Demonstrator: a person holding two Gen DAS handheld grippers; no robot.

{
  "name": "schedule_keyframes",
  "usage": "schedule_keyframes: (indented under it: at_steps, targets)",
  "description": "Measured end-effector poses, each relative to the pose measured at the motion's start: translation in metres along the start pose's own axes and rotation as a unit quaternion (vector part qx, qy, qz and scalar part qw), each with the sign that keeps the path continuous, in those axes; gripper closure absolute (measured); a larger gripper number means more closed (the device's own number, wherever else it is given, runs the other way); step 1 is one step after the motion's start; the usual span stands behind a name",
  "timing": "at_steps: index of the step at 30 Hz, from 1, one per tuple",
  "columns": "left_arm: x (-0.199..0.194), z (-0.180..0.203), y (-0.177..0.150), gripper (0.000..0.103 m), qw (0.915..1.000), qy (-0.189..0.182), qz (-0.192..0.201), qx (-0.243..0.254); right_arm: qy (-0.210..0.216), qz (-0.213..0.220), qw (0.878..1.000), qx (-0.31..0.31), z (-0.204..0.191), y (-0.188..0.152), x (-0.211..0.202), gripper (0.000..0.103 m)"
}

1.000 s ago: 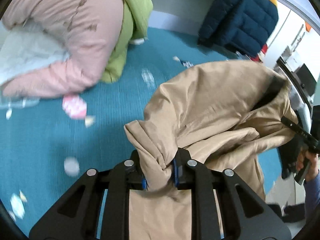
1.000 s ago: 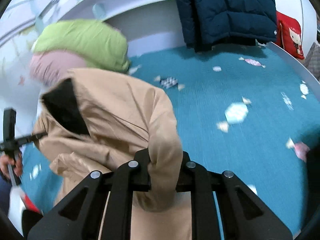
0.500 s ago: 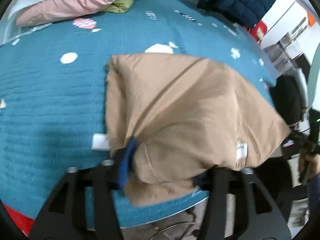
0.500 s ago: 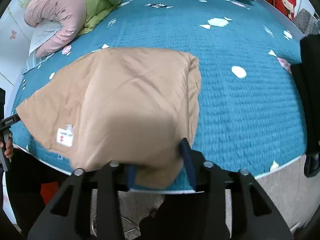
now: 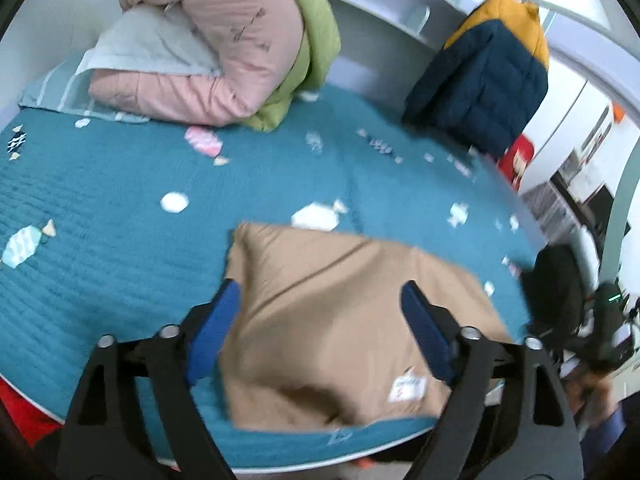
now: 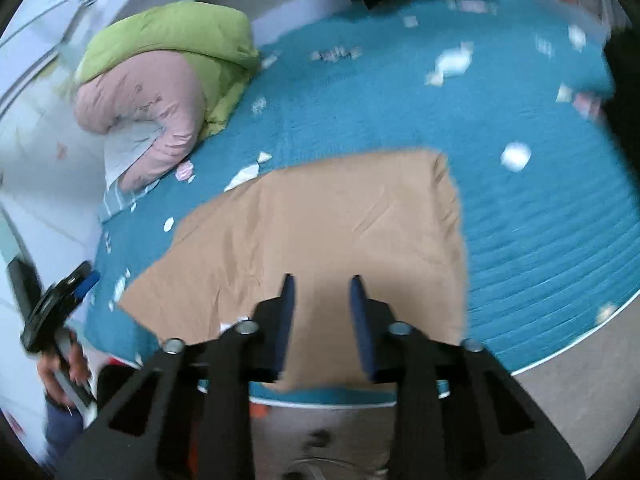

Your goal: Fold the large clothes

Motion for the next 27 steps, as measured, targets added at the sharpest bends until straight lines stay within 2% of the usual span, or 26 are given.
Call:
schedule_keyframes:
  at_steps: [1, 2, 3, 4, 5, 6, 7, 9, 12, 14, 16, 17, 19, 21, 24, 27]
  targets:
    - [0.008, 0.005, 0.001, 0.014, 0.9999, 0.001, -0.013, 0.003, -0.007, -0.026, 0.999, 0.026, 0.007, -0.001, 0.022, 0.093]
    - [0.027, 0.011, -0.004, 0.013, 0.9987, 0.012, -0.047, 0.016, -0.012, -0.048, 0.998, 0.042, 0.015, -0.005, 0.038, 0.096]
    - [0.043, 0.013, -0.008, 0.013, 0.9964, 0.031, -0.074, 0.03, -0.034, -0.073, 0.995, 0.061, 0.028, -0.012, 0.059, 0.1]
    - [0.063, 0.011, -0.016, 0.013, 0.9915, 0.065, -0.102, 0.048, -0.062, -0.1, 0.99, 0.077, 0.043, -0.021, 0.077, 0.103]
    - [0.084, 0.004, -0.027, 0.014, 0.9842, 0.103, -0.128, 0.066, -0.071, -0.113, 0.987, 0.089, 0.053, -0.027, 0.088, 0.103]
    - [0.099, -0.004, -0.035, 0.014, 0.9787, 0.125, -0.147, 0.071, -0.069, -0.119, 0.985, 0.104, 0.064, -0.034, 0.098, 0.103]
    - [0.111, -0.013, -0.043, 0.014, 0.9757, 0.13, -0.163, 0.066, -0.06, -0.116, 0.985, 0.115, 0.07, -0.038, 0.101, 0.103]
    - [0.13, -0.031, -0.06, 0.014, 0.9737, 0.118, -0.192, 0.036, -0.046, -0.109, 0.984, 0.13, 0.074, -0.039, 0.099, 0.103]
    - [0.133, -0.044, -0.066, 0.014, 0.9778, 0.082, -0.193, -0.007, -0.084, -0.114, 0.985, 0.101, 0.061, -0.035, 0.091, 0.101]
    - [0.12, -0.047, -0.06, 0.014, 0.983, 0.045, -0.174, -0.036, -0.093, -0.087, 0.989, 0.072, 0.04, -0.025, 0.075, 0.1]
    - [0.103, -0.054, -0.051, 0.014, 0.9872, 0.001, -0.142, -0.073, -0.082, -0.055, 0.994, 0.041, 0.01, -0.014, 0.063, 0.1]
    - [0.097, -0.062, -0.047, 0.014, 0.9866, -0.014, -0.128, -0.099, -0.057, -0.04, 0.997, 0.028, -0.012, -0.004, 0.06, 0.1]
    - [0.093, -0.077, -0.047, 0.014, 0.9818, -0.014, -0.124, -0.143, -0.021, -0.029, 0.999, 0.008, -0.046, 0.012, 0.066, 0.1]
    - [0.097, -0.089, -0.053, 0.014, 0.9771, -0.01, -0.133, -0.166, -0.001, -0.026, 1.0, -0.007, -0.073, 0.032, 0.083, 0.1]
    - [0.106, -0.085, -0.066, 0.014, 0.9763, -0.005, -0.147, -0.159, 0.017, -0.041, 0.999, 0.007, -0.095, 0.059, 0.12, 0.1]
    - [0.115, -0.086, -0.074, 0.014, 0.9765, 0.005, -0.16, -0.144, 0.021, -0.062, 0.997, 0.043, -0.093, 0.079, 0.152, 0.101]
Point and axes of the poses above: each gripper's, at about its wrist camera, not at the fingertips, and x roughly the way its jaws point, z to its right, y to its top, the point moved 6 cm from there along x, roughly the way its jaws point, and after that the axes turned 8 degrees about -z, right-handed, at the moved point
